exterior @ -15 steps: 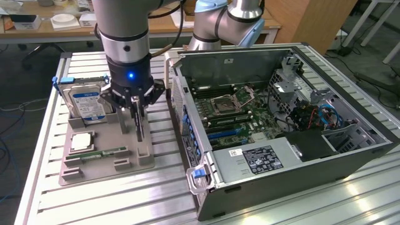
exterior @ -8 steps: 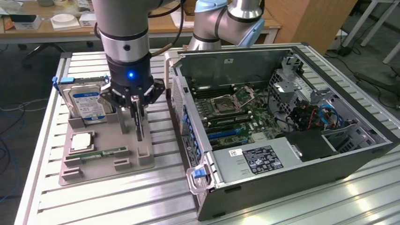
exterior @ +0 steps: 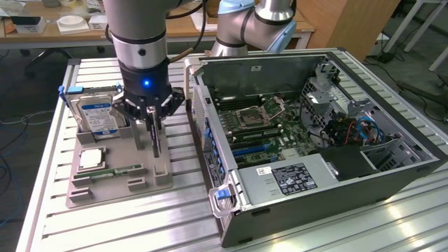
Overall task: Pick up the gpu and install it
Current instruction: 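Pick up the gpu and move the gpu toward the slot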
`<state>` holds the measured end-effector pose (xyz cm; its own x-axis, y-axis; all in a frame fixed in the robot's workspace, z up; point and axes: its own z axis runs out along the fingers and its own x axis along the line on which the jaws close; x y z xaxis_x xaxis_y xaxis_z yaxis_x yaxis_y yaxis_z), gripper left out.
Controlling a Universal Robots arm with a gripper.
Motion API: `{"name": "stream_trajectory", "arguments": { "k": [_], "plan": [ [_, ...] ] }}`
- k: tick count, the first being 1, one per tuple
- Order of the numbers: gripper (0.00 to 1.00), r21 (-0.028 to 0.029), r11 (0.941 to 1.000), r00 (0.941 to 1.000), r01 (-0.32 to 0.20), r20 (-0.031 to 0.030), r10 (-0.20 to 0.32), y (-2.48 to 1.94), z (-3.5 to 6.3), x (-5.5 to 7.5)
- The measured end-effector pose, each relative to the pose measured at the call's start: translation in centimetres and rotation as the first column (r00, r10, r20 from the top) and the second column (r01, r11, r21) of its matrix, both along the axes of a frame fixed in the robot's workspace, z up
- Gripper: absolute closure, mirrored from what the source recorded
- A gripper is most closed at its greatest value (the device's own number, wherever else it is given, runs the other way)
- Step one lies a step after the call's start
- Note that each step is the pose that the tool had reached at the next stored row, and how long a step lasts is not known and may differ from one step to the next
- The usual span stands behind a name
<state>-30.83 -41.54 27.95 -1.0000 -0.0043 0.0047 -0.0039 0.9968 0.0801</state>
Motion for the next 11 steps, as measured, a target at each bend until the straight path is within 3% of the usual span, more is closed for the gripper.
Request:
{"name": "stream_trajectory", "arguments": {
  "k": [3, 11],
  "plan": [
    [0.73, 0.0043, 1.0, 1.0, 0.0, 0.0001, 0.0, 0.0, 0.79, 0.0],
    [0.73, 0.0055, 1.0, 1.0, 0.0, 0.0, 0.0, 0.0, 0.93, 0.0]
  ]
}}
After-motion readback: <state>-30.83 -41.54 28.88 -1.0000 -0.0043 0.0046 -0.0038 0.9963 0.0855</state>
